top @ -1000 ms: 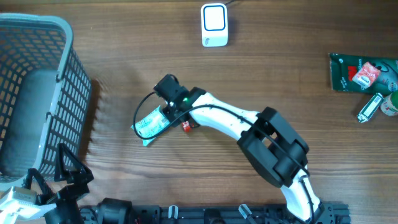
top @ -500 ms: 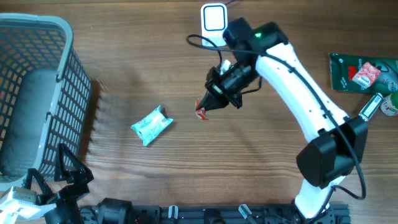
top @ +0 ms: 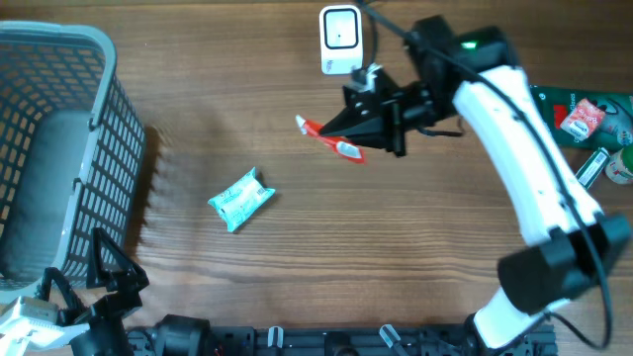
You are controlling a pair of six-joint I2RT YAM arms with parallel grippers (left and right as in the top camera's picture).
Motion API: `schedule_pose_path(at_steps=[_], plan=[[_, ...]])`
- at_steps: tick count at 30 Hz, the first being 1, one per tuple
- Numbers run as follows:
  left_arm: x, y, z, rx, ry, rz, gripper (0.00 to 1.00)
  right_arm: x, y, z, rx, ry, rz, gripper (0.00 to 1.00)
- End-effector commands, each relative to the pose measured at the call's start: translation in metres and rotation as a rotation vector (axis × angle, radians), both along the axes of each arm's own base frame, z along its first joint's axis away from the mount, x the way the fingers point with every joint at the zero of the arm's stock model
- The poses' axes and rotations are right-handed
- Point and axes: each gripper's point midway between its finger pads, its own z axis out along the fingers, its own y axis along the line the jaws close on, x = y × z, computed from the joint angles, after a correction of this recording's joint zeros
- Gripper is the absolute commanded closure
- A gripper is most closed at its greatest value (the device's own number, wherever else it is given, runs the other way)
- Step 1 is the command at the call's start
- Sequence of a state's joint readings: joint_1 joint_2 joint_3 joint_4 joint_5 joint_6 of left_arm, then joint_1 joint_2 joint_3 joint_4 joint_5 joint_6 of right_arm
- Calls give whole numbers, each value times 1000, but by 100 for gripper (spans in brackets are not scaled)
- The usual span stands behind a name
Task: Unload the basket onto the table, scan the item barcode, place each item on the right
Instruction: 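Hold the Nescafe stick in front of the scanner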
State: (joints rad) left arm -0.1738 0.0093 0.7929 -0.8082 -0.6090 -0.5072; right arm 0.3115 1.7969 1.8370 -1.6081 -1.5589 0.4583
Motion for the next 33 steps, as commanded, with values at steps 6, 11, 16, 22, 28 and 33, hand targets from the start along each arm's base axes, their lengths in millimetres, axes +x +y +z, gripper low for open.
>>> schedule_pose_path(at_steps=[6, 11, 16, 22, 28, 33], plan=[[-2, 2, 1, -3, -6, 14, 0, -8, -55, 20, -153, -438, -167, 96], [-2, 2, 1, -3, -6, 13, 0, 131, -158, -61, -1170, -629, -757, 96], [-1, 2, 1, -3, -6, 13, 0, 222, -131, -59, -1229, -908, -935, 95], [-2, 2, 1, -3, -6, 14, 0, 330, -92, -94, -1063, -1044, -1141, 96], [-1, 2, 1, -3, -6, 13, 0, 375, -54, -217, -984, -852, -1206, 95], [-2, 2, 1, -3, -6, 13, 0, 380, -58, -224, -1030, -876, -1176, 95]])
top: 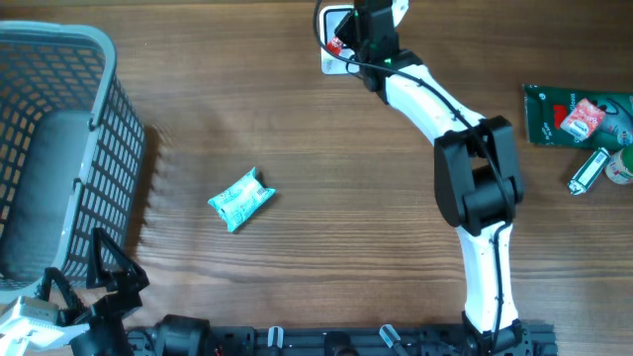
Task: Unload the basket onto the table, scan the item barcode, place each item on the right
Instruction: 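Hold the Nescafe stick in front of the scanner, then drop the Nescafe stick at the right edge with the right gripper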
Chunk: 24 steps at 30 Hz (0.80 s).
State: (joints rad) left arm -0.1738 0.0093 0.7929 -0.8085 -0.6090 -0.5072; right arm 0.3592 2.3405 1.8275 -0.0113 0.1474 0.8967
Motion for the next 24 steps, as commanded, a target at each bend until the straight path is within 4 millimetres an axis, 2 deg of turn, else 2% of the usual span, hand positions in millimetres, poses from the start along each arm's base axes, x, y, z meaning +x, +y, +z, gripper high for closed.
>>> schedule_pose_path(at_steps=[1, 3, 6, 8, 9, 10, 11, 12, 13, 14, 15, 16, 19, 20, 21, 22, 23, 24], plan=[[-1, 2, 1, -3, -6, 13, 0, 7, -8, 25, -28, -31, -39, 96], [-1, 2, 1, -3, -6, 14, 0, 6, -22, 20, -62, -16, -107, 95], [-1, 2, 1, -3, -6, 13, 0, 7, -32, 22, -91, -30, -159, 96], [-1, 2, 1, -3, -6, 13, 0, 3, -45, 44, -114, -4, -185, 96], [-1, 2, 1, -3, -6, 13, 0, -5, -57, 56, -135, 39, -196, 96], [-2, 2, 1, -3, -6, 13, 0, -21, -76, 67, -166, 99, -218, 96], [-1, 2, 1, -3, -6, 13, 0, -42, -108, 78, -219, 173, -274, 96], [-2, 2, 1, -3, -6, 13, 0, -76, -165, 89, -313, 282, -389, 96], [-1, 2, 1, -3, -6, 13, 0, -98, -201, 90, -355, 357, -473, 96], [-1, 2, 1, -3, -6, 13, 0, -129, -248, 87, -377, 464, -603, 96], [-1, 2, 1, -3, -6, 13, 0, -154, -282, 81, -382, 551, -700, 96], [-1, 2, 1, -3, -6, 13, 0, -187, -331, 66, -380, 685, -815, 96], [-2, 2, 1, -3, -6, 13, 0, -223, -406, 7, -331, 859, -904, 96], [-1, 2, 1, -3, -6, 13, 0, -236, -427, -27, -298, 907, -908, 95], [-1, 2, 1, -3, -6, 13, 0, -242, -432, -53, -254, 943, -861, 96], [-2, 2, 1, -3, -6, 14, 0, -244, -428, -70, -203, 972, -772, 95], [-1, 2, 1, -3, -6, 13, 0, -236, -420, -77, -135, 961, -643, 95], [-1, 2, 1, -3, -6, 13, 0, -218, -408, -72, -81, 900, -495, 81]])
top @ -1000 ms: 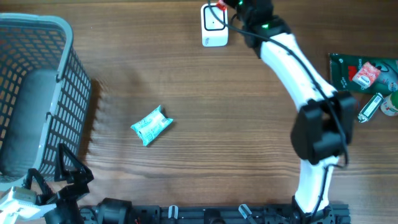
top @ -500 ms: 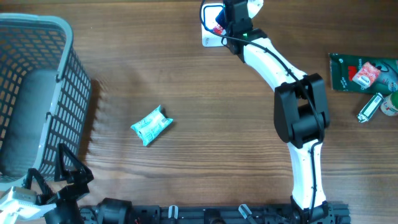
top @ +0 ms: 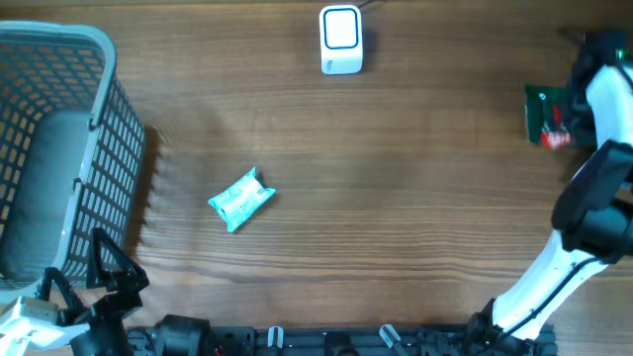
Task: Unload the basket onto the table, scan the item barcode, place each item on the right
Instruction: 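Drop the Nescafe stick at the right edge with the right gripper, then grasp the light green wipes packet with the right gripper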
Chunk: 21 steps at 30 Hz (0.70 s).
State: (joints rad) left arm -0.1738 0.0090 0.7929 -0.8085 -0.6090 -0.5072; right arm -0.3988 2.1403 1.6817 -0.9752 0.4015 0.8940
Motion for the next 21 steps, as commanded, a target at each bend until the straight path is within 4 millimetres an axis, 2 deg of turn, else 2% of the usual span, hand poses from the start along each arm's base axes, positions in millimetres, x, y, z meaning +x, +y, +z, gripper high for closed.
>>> schedule_pose_path(at_steps=[1, 2, 3, 4, 5, 7, 8, 9, 10, 11, 12, 14, 16, 18, 20, 21], plan=[[-1, 2, 1, -3, -6, 13, 0, 43, 43, 12, 296, -175, 344, 1], [-1, 2, 1, -3, -6, 13, 0, 50, 49, 47, 302, -243, 378, 0], [-1, 2, 1, -3, -6, 13, 0, 52, 57, 72, 308, -290, 400, 0], [-1, 2, 1, -3, -6, 13, 0, 52, 74, 104, 343, -356, 436, 0], [-1, 2, 1, -3, -6, 13, 0, 50, 110, 138, 428, -447, 511, 0], [-1, 2, 1, -3, -6, 14, 0, 51, 181, 182, 535, -558, 773, 0], [-1, 2, 1, -3, -6, 13, 0, 50, 243, 195, 573, -561, 977, 0], [-1, 2, 1, -3, -6, 14, 0, 49, 275, 193, 590, -536, 1063, 1], [-1, 2, 1, -3, -6, 13, 0, 42, 319, 179, 637, -480, 1143, 0], [-1, 2, 1, -3, -6, 13, 0, 35, 347, 169, 680, -439, 1173, 0], [-2, 2, 1, -3, -6, 14, 0, 13, 406, 140, 785, -332, 1168, 0], [-1, 2, 1, -3, -6, 13, 0, -22, 480, 109, 920, -200, 1121, 0], [-1, 2, 1, -3, -6, 13, 0, -47, 538, 94, 1009, -142, 1148, 0], [-1, 2, 1, -3, -6, 13, 0, -64, 601, 78, 1024, -170, 1283, 0], [-1, 2, 1, -3, -6, 14, 0, -64, 656, 73, 947, -333, 1622, 0], [-1, 2, 1, -3, -6, 13, 0, -60, 667, 66, 818, -386, 1762, 0]])
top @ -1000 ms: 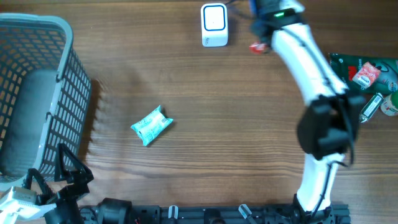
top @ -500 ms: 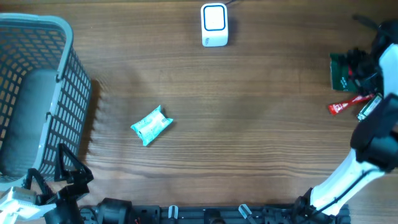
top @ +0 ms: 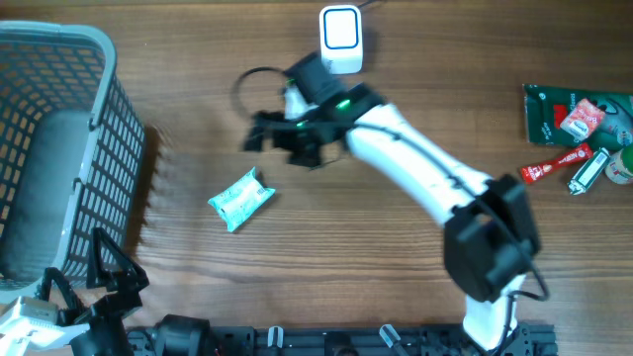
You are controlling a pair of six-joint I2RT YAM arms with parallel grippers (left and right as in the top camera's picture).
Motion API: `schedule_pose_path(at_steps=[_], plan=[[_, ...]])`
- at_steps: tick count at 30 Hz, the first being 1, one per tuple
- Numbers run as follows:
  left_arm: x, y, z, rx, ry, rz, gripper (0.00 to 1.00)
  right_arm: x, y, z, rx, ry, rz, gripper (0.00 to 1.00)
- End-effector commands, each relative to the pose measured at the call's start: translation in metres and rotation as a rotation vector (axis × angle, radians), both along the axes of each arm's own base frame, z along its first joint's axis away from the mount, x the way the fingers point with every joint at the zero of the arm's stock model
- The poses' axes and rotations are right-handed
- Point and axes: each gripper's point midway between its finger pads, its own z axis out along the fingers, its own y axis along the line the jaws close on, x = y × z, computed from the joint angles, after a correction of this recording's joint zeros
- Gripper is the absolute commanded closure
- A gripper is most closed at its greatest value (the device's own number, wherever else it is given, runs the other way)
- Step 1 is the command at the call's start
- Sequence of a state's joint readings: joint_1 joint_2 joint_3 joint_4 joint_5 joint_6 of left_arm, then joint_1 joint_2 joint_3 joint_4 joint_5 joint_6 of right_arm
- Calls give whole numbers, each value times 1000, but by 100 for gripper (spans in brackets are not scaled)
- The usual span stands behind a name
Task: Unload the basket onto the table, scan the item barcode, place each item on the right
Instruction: 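Grasp the light green wipes packet with the right gripper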
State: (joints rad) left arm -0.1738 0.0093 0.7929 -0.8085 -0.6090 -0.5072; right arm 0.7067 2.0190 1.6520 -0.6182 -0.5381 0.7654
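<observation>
The white barcode scanner (top: pixel 341 40) stands at the table's far edge. A teal packet (top: pixel 240 199) lies on the wood left of centre. My right gripper (top: pixel 254 133) hovers just beyond and slightly right of that packet, open with nothing in it, its arm reaching across from the lower right. A red packet (top: pixel 559 163) lies at the right, beside the pile of items. My left gripper (top: pixel 114 267) rests open at the front left corner, holding nothing.
A grey mesh basket (top: pixel 119 119) fills the left side. At the right edge lie a green pouch (top: pixel 544 114), a small red-white packet (top: pixel 584 117) and a silver tube (top: pixel 591 170). A black cable (top: pixel 247 84) loops near the right gripper.
The right arm was at the right edge with the red packet by the pile. Now the red packet lies on the table there, and the gripper is open near the teal packet.
My right gripper held the red packet just in front of the scanner, then right up at the scanner's face. Then it was at the right edge by the pile. Now the red packet lies there and the gripper is beside the teal packet. The left arm stayed still.
</observation>
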Motion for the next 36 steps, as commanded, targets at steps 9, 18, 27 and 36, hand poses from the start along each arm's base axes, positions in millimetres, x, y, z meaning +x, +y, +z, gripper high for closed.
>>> schedule_pose_path(at_steps=[9, 18, 27, 36], plan=[[-1, 2, 1, -3, -6, 13, 0, 7, 1, -77, -484, -725, 691, 10], [-1, 2, 1, -3, -6, 13, 0, -37, 31, -112, -208, -588, 852, 18], [-2, 2, 1, -3, -6, 14, 0, 8, 16, -114, -389, -507, 434, 58], [-1, 2, 1, -3, -6, 13, 0, -58, -18, -129, -431, -79, 382, 54]])
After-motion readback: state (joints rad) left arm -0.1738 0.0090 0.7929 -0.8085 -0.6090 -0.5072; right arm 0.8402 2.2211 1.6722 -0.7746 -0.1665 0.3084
